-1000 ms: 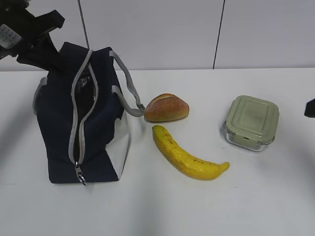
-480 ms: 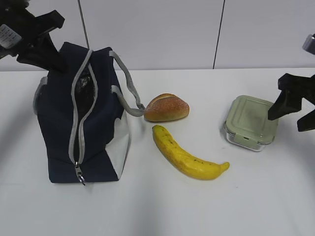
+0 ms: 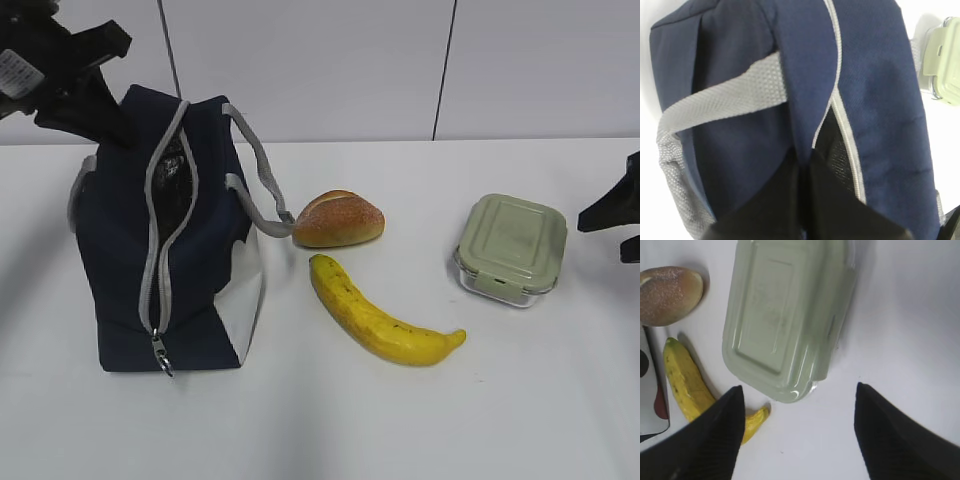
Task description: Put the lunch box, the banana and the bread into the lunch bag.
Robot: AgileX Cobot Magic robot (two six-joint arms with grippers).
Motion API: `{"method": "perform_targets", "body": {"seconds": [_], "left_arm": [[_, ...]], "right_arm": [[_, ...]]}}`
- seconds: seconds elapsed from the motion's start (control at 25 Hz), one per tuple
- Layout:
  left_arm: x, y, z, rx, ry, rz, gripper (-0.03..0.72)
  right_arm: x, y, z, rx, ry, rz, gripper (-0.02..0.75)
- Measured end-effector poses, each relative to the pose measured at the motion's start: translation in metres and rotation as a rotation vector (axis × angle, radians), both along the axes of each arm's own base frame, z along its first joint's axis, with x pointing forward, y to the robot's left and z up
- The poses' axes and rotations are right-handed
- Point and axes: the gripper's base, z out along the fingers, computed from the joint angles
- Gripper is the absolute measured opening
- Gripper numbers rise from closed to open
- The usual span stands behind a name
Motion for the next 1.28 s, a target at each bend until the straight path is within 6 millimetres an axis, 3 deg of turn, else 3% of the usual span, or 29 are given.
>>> {"method": "perform_targets", "body": {"seconds": [0.24,0.44,0.64,1.28], "left_arm": [[0.000,0.000,0.000,0.000,0.000,-0.001,0.000],[0.000,0.000,0.000,0.000,0.000,-0.001,0.000],[0.000,0.000,0.000,0.000,0.000,-0.001,0.000],[-0.001,0.000,0.000,0.000,0.006,-0.004,0.000]], "right_arm": [[0.011,-0.014,-0.030,0.159,-0.056,0.022,0.510],[0.016,-0.014,-0.057,0.206,-0.046,0.049,0.599],[0.022,-0.014,-0.074,0.247,-0.069,0.056,0.616],[0.039,-0.017,-0.092,0.316,-0.108,0.066,0.585]]}}
